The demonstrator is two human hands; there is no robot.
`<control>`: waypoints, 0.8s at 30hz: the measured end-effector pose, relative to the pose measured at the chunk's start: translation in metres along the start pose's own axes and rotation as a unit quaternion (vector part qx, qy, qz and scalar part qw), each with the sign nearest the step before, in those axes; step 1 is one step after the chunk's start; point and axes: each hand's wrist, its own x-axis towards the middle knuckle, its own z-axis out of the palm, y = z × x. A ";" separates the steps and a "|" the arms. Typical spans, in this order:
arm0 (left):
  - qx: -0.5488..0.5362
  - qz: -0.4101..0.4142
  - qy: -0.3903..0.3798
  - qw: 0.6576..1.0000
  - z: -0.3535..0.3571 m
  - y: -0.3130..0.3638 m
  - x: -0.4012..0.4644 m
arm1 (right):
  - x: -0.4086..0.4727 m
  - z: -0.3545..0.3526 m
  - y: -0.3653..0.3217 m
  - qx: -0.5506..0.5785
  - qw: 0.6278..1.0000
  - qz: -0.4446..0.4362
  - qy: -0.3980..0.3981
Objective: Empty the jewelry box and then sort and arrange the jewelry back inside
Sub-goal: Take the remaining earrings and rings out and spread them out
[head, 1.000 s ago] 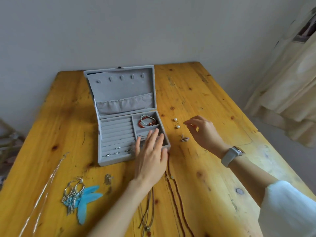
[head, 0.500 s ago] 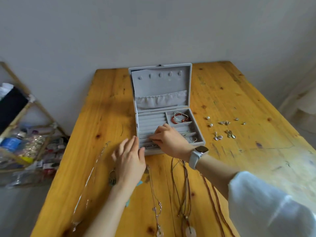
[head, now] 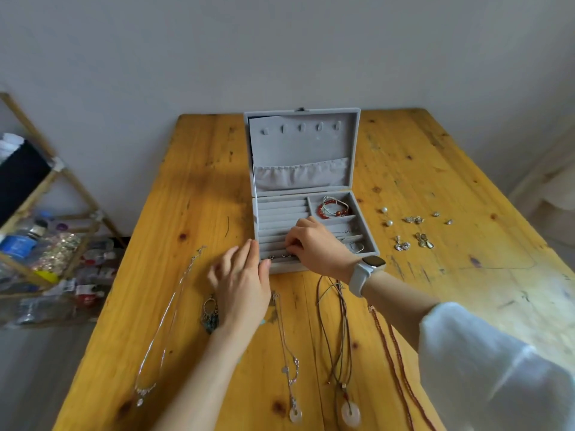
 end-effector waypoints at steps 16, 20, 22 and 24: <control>-0.006 -0.032 0.007 0.999 -0.008 0.019 0.002 | -0.029 -0.023 0.023 0.160 0.982 0.052 0.086; -0.026 0.038 0.032 0.998 -0.001 0.048 -0.001 | -0.074 -0.032 0.062 0.109 0.969 0.110 0.193; -0.032 0.078 0.030 0.996 0.006 0.064 -0.006 | -0.097 -0.029 0.085 0.047 0.964 0.139 0.222; -0.030 0.109 0.013 0.994 0.012 0.079 -0.012 | -0.116 -0.023 0.104 -0.016 0.963 0.157 0.218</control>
